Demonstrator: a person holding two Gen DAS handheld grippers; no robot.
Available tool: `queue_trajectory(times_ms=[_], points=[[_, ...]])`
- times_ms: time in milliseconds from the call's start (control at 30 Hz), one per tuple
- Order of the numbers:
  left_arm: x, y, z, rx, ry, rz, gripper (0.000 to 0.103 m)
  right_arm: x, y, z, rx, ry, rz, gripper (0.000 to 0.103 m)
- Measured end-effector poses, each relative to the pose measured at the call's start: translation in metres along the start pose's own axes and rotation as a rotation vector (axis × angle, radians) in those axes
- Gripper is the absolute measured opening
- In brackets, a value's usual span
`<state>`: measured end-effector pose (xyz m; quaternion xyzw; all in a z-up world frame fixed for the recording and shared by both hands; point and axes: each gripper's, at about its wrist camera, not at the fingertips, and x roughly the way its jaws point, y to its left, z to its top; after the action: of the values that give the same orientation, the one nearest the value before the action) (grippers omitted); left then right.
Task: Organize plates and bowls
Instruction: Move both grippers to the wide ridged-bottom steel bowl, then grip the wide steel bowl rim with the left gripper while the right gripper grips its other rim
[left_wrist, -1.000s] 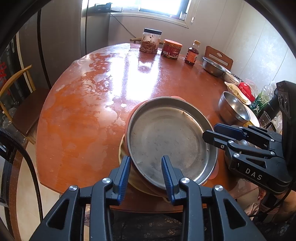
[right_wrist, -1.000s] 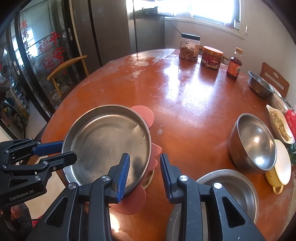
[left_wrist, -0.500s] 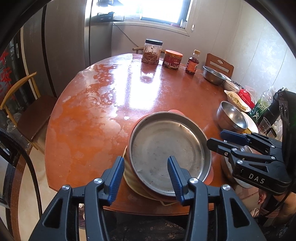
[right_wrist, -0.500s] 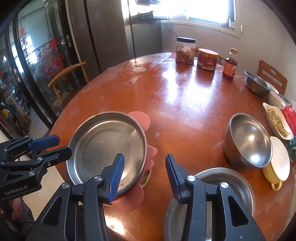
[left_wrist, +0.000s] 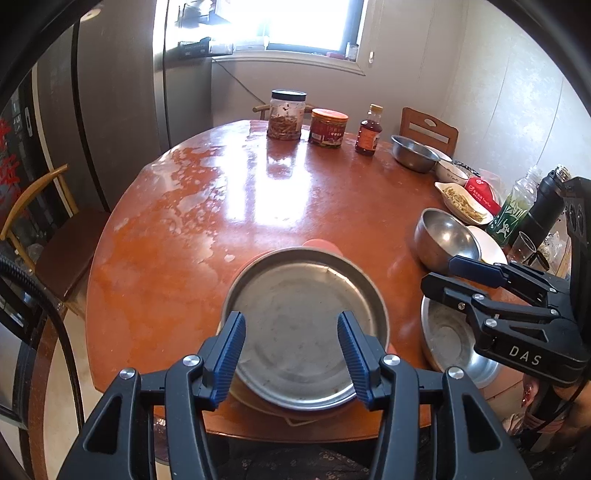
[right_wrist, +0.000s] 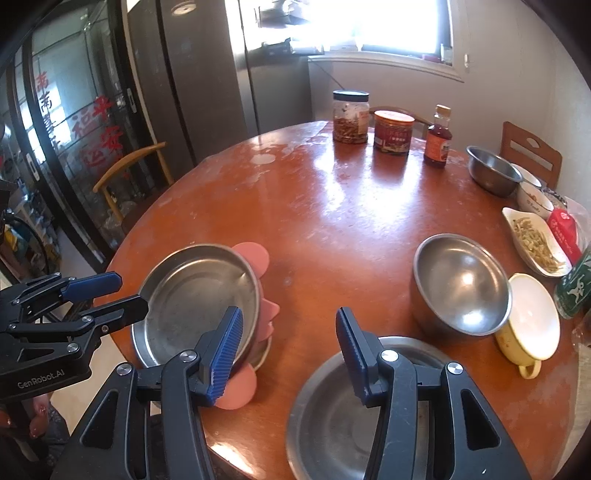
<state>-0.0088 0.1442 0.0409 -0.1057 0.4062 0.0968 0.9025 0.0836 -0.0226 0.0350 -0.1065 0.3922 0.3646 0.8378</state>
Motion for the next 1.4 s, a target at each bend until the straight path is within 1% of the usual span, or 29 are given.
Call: queue_trajectory(times_ms=[133,300,600,700,800,867,1067,1133,1167,1233,1267,1400], points=[[0.002,-0.010,0.007,0.013,-0.004,-0.005,0.053,-0.011,-0.013,-0.002,0.020,-0.017,-0.014,0.054],[0.006,-0.029,0.014,0.037,-0.003,-0.028,0.054,-0.027,-0.039,-0.008,0.073,-0.039,-0.047,0.055],[0.020,-0.082,0.016,0.129,0.027,-0.087,0.054,-0.048,-0.091,-0.030,0.170,-0.051,-0.090,0.060],[0.027,-0.098,0.014,0.161,0.046,-0.101,0.055,-0.051,-0.102,-0.040,0.189,-0.040,-0.099,0.060],[0.037,-0.111,0.011,0.182,0.082,-0.125,0.056,-0.052,-0.112,-0.052,0.209,-0.019,-0.101,0.060],[0.043,-0.119,0.008,0.197,0.104,-0.126,0.056,-0.050,-0.116,-0.059,0.215,-0.004,-0.100,0.060],[0.054,-0.131,-0.002,0.227,0.162,-0.147,0.056,-0.040,-0.120,-0.077,0.219,0.033,-0.087,0.060],[0.057,-0.134,-0.004,0.230,0.177,-0.160,0.056,-0.037,-0.119,-0.082,0.218,0.043,-0.083,0.056],[0.058,-0.135,-0.005,0.230,0.184,-0.166,0.056,-0.036,-0.119,-0.084,0.218,0.046,-0.076,0.049],[0.060,-0.137,-0.007,0.229,0.194,-0.182,0.056,-0.033,-0.120,-0.086,0.218,0.053,-0.077,0.044],[0.062,-0.138,-0.007,0.227,0.202,-0.190,0.056,-0.033,-0.120,-0.087,0.216,0.053,-0.081,0.039],[0.069,-0.142,-0.009,0.226,0.226,-0.193,0.056,-0.030,-0.123,-0.089,0.217,0.061,-0.085,0.036]])
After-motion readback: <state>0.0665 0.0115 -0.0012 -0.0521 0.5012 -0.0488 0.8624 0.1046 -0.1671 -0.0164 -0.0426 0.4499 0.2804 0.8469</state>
